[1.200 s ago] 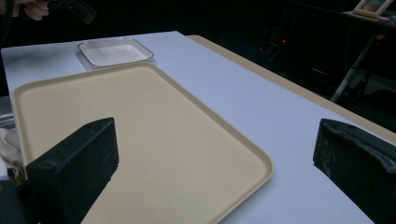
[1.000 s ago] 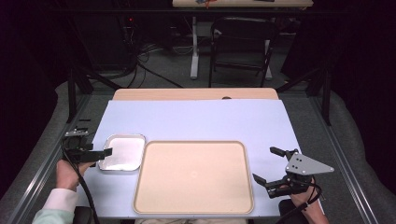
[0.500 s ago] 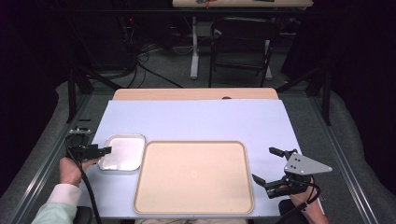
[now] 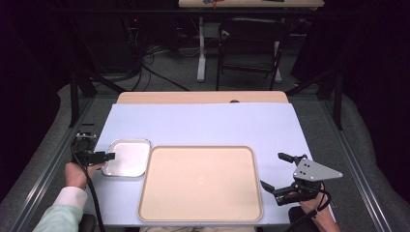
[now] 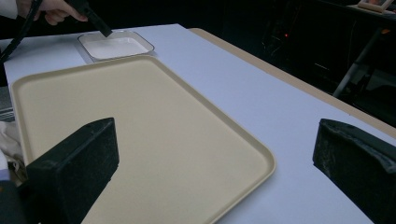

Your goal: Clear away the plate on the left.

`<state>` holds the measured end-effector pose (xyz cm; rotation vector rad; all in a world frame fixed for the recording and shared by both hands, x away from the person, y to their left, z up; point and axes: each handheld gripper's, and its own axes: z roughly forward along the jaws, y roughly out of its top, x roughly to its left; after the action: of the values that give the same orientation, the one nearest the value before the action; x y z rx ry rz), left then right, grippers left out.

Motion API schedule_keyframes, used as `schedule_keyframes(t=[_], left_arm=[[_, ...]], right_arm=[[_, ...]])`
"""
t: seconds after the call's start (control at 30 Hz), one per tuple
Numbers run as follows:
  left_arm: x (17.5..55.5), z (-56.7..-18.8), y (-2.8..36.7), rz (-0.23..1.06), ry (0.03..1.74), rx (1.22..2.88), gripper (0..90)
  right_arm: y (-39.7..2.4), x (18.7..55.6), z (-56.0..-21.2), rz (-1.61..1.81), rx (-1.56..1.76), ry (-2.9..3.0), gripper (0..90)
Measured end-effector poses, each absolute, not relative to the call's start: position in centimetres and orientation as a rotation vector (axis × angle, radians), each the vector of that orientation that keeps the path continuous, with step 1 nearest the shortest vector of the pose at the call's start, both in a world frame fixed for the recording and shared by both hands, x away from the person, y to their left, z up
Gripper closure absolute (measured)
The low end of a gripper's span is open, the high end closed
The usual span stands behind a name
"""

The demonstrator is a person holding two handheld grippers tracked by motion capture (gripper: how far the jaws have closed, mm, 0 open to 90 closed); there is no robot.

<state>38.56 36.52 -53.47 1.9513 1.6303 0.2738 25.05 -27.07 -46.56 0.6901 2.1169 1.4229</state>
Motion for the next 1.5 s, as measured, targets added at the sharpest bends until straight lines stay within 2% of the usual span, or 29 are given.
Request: schedule_keyframes(t=[0.5, 0.73, 1.5], left_arm=[[39.02, -54.05, 36.36, 0.26, 1.659, 1.953, 60.4], [39.14, -54.15, 36.26, 0.257, 1.67, 1.962, 60.7], [39.05, -54.15, 36.33, 0.287, 1.714, 1.95, 72.7]], right_arm=[[-26.94, 25.12, -46.62, 1.411, 0.693, 2.13, 0.0], [-26.91, 25.15, -46.63, 1.404, 0.692, 2.134, 0.0], [-26.83, 25.18, -46.66, 1.392, 0.696, 2.137, 0.0]])
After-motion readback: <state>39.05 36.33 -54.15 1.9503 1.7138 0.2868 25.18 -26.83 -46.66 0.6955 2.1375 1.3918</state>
